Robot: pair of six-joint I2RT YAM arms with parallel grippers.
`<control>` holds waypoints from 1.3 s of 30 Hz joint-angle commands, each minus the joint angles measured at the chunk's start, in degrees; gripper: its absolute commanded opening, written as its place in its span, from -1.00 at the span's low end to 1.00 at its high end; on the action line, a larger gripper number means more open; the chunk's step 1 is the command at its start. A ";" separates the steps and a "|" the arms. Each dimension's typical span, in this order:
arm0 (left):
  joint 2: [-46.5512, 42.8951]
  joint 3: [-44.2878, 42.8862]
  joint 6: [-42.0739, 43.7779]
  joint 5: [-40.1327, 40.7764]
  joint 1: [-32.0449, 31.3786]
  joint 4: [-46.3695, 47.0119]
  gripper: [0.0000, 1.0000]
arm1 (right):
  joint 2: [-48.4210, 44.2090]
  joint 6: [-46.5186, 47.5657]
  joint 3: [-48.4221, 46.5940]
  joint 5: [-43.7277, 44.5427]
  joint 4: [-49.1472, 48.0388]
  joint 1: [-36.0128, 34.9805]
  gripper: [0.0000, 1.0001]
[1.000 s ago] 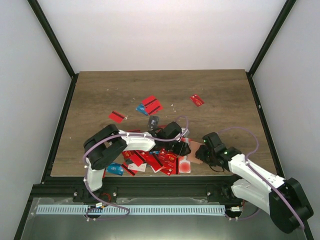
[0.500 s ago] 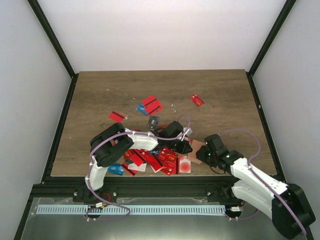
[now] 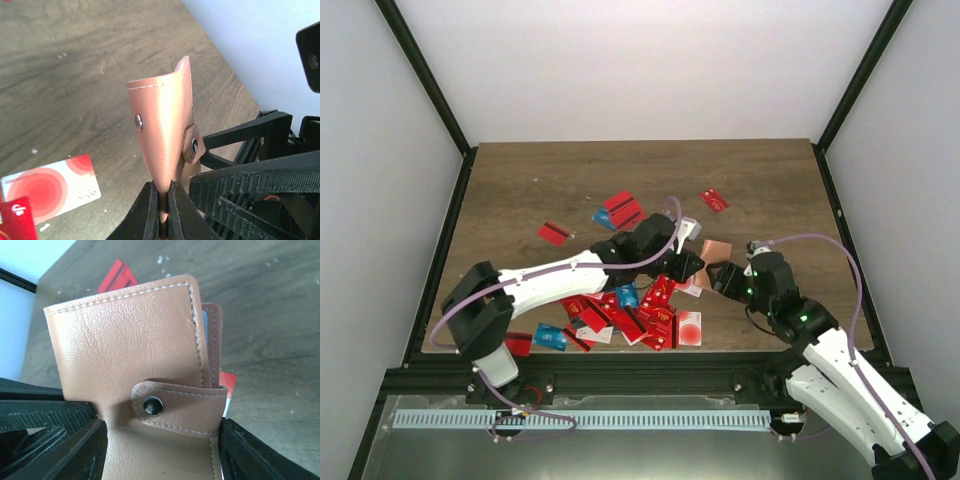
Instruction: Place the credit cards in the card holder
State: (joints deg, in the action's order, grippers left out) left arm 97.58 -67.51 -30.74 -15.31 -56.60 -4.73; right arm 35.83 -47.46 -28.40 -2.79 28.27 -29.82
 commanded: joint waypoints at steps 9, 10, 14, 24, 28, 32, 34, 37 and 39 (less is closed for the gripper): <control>-5.41 -2.40 5.96 8.00 -0.31 -12.28 -0.92 | 9.96 6.15 -8.50 -2.05 -2.00 -0.41 0.23; -5.70 -2.37 6.03 8.11 -0.28 -12.42 -0.92 | 10.39 6.15 -8.58 -1.63 -1.86 -0.39 0.24; -7.36 -2.17 6.20 8.10 -0.30 -13.04 -0.92 | 11.33 6.47 -8.60 0.28 -1.75 -0.41 0.27; -9.29 -1.52 6.31 7.60 -0.35 -13.02 -0.92 | 14.30 7.62 -7.05 -6.67 -6.40 -0.41 0.31; -9.52 -1.42 6.46 7.31 -0.34 -12.91 -0.92 | 14.92 8.14 -6.91 -10.14 -8.57 -0.42 0.38; -8.99 -1.42 6.37 6.95 -0.34 -13.11 -0.92 | 14.73 8.74 -6.66 -14.09 -11.91 -0.41 0.44; -9.18 -1.39 6.23 6.67 -0.41 -13.00 -0.92 | 15.30 8.70 -6.75 -12.94 -11.53 -0.40 0.44; -10.10 -1.40 6.05 6.52 -0.40 -13.05 -0.92 | 17.11 8.32 -7.01 -8.26 -8.72 -0.41 0.43; -10.74 -1.42 6.18 6.59 -0.39 -13.34 -0.92 | 18.35 8.06 -7.04 -4.99 -6.87 -0.41 0.42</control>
State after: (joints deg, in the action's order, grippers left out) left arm 89.86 -68.79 -25.12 -5.85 -56.38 -20.10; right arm 51.96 -39.64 -34.74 -12.67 19.97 -29.82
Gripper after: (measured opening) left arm 0.055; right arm 0.716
